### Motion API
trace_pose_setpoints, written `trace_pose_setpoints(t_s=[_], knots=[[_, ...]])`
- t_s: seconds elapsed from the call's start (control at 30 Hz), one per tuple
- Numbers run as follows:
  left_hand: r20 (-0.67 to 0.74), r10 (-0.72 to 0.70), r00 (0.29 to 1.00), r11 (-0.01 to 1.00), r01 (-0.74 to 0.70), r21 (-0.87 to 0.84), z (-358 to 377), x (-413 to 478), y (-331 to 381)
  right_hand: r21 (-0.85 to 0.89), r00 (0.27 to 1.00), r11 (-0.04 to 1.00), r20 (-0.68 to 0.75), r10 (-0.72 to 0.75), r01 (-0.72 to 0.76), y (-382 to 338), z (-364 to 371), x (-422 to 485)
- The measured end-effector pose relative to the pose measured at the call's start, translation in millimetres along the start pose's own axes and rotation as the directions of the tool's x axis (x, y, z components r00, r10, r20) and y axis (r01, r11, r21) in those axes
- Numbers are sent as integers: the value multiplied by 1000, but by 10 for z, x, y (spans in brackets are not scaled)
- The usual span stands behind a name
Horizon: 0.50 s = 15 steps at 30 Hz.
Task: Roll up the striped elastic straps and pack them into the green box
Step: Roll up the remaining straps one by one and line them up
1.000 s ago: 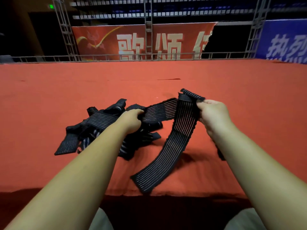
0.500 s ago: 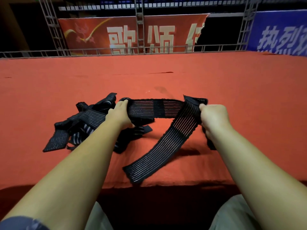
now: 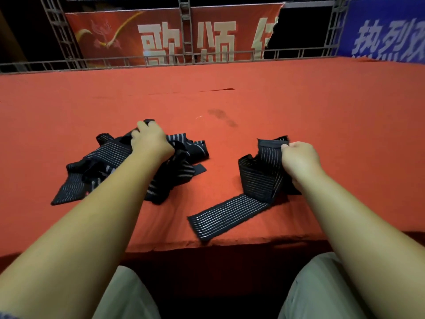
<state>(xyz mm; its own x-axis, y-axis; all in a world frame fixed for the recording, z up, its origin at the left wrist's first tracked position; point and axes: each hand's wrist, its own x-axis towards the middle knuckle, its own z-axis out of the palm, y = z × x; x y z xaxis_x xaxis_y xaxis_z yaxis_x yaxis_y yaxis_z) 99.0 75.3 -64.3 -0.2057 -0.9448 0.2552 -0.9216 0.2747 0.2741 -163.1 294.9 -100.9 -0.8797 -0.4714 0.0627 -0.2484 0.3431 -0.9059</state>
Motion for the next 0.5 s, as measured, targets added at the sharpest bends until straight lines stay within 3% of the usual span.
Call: trace_pose_setpoints(t_s=[0.07, 0.1, 0.13, 0.2, 0.27, 0.33, 0.4, 0.5], knots=[[-217, 164, 962, 984, -145, 100, 45, -166, 171, 74, 1000, 997, 10, 9, -9, -17, 12, -23], [-246, 257, 934, 966, -240, 99, 110, -237, 259, 107, 1000, 994, 9, 12, -13, -36, 7, -41], [-194, 337, 921, 941, -334, 48, 201, -292, 355, 132, 1000, 991, 10, 15, -16, -52, -8, -54], [81, 445, 892, 884, -423, -197, 378, -389, 562, 160, 1000, 987, 24, 11, -14, -111, -66, -121], [269, 523, 809, 798, -355, -487, 502, -508, 761, 153, 999, 988, 44, -11, 4, -168, -139, -195], [306, 564, 767, 715, -267, -647, 588, -589, 941, 155, 997, 987, 63, -45, 35, -192, -204, -219], [410, 554, 725, 709, -153, -688, 659, -593, 1081, 149, 996, 987, 59, -63, 54, -191, -257, -216], [574, 468, 672, 800, -46, -598, 716, -547, 1135, 153, 995, 984, 14, -94, 91, -173, -308, -158]])
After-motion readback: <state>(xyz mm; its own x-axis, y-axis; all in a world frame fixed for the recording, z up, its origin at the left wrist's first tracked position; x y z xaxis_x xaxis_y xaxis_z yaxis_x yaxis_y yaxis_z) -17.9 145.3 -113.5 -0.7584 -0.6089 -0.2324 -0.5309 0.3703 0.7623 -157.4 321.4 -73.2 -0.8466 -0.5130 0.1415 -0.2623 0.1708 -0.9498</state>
